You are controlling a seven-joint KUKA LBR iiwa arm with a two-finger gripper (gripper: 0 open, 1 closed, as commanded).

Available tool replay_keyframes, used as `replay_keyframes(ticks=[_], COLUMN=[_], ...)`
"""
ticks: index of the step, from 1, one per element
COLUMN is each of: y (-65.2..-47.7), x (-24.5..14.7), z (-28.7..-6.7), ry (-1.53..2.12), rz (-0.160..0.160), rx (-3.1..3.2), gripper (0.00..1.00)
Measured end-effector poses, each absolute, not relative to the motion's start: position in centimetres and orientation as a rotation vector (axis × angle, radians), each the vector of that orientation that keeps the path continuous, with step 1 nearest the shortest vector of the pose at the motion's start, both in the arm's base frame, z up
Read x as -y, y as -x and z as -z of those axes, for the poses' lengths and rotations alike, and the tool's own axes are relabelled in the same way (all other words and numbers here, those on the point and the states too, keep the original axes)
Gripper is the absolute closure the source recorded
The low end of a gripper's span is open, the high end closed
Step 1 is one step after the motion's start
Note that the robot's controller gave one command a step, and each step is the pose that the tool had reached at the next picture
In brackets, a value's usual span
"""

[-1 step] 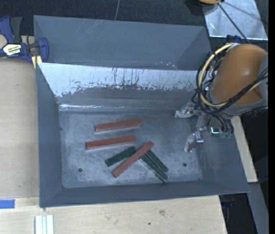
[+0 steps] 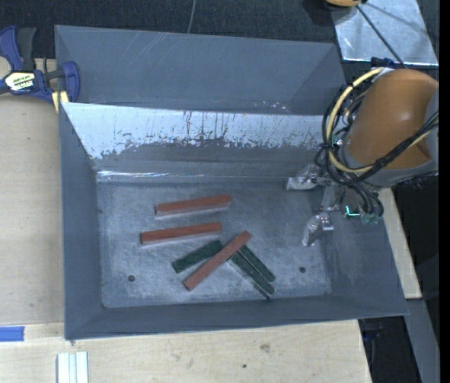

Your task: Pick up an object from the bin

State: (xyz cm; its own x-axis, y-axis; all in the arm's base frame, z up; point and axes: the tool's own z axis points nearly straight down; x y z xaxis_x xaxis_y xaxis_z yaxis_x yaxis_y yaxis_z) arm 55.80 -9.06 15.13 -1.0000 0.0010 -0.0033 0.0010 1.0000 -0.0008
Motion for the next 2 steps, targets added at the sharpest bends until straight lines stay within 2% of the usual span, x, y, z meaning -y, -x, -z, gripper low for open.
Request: replay_keyframes(ticks=[1, 2], y=[-55.8, -58.3], x=[9.0, 10.6], z=[-15.1, -10.6], ry=[0.001, 0.032], rz=[0.001, -0.005], rx=[-3.139, -3.132], gripper=[0.0, 0.0])
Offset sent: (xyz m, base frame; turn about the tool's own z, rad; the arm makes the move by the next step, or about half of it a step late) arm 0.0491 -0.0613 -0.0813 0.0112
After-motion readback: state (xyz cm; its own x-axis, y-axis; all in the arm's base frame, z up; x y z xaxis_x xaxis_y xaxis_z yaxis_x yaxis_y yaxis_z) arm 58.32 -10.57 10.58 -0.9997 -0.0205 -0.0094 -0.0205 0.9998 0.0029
